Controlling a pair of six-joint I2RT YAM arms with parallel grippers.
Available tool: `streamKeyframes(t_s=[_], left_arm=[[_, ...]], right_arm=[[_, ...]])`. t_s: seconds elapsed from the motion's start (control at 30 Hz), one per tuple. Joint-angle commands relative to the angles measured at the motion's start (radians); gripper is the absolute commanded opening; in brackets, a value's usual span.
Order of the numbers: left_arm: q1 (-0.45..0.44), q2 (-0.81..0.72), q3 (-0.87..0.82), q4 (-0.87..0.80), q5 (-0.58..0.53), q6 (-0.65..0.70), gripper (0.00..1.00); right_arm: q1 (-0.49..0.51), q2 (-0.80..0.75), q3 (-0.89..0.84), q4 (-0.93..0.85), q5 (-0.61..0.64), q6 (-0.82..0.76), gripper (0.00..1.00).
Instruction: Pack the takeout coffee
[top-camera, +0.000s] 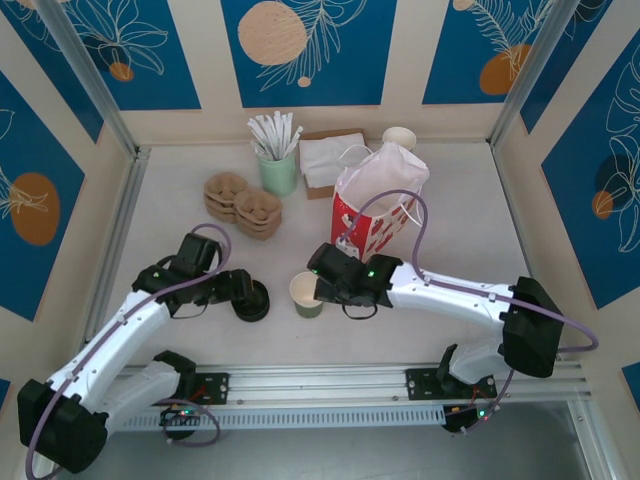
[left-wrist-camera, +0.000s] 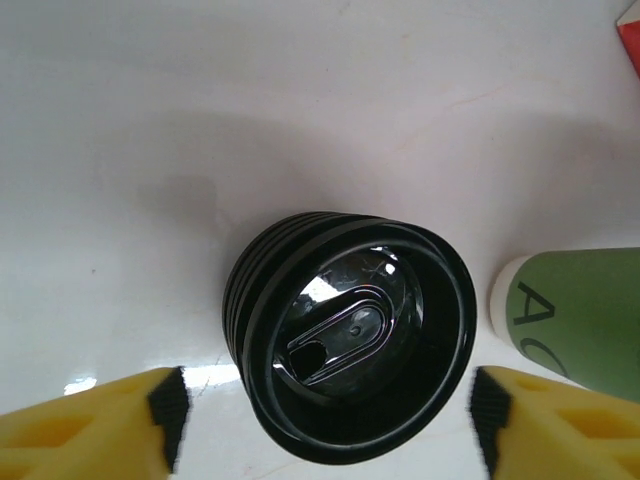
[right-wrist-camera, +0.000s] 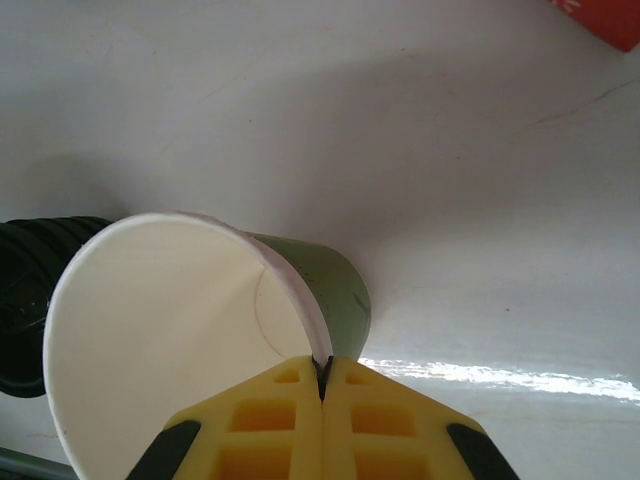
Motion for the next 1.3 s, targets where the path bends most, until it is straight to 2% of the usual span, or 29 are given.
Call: streamKeyframes(t_s=[0.0, 0.07, 0.23, 0.57, 0.77, 1.07, 1.27], left_arm=[[-0.026, 0.023, -0.015, 0.039, -0.039, -0.004, 0.68], [-0.04, 0.039, -0.02, 0.04, -0.062, -0.005, 0.61], [-0.055, 0.067, -0.044, 0.039, -0.113, -0.018, 0.59], [-0.068, 0.093, -0.049, 0.049, -0.122, -0.013, 0.49], [-0.074, 0.093, -0.055, 0.05, -0.123, -0.015, 0.44], [-0.079, 0.095, -0.068, 0.054, -0.133, -0.015, 0.38], [-0.08, 0.099, -0.075, 0.063, -0.14, -0.011, 0.33]], right_arm=[[0.001, 0.029, 0.032, 0.036, -0.004, -0.004, 0.0], [0.001, 0.045, 0.03, 0.043, -0.007, 0.001, 0.0], [0.0, 0.076, 0.051, 0.047, -0.012, -0.021, 0.0], [0.002, 0.104, 0.107, 0.013, -0.006, -0.05, 0.14], [0.007, 0.119, 0.16, -0.034, 0.017, -0.072, 0.17], [0.006, 0.112, 0.169, -0.068, 0.022, -0.068, 0.36], [0.01, 0.066, 0.195, -0.132, 0.043, -0.078, 0.38]])
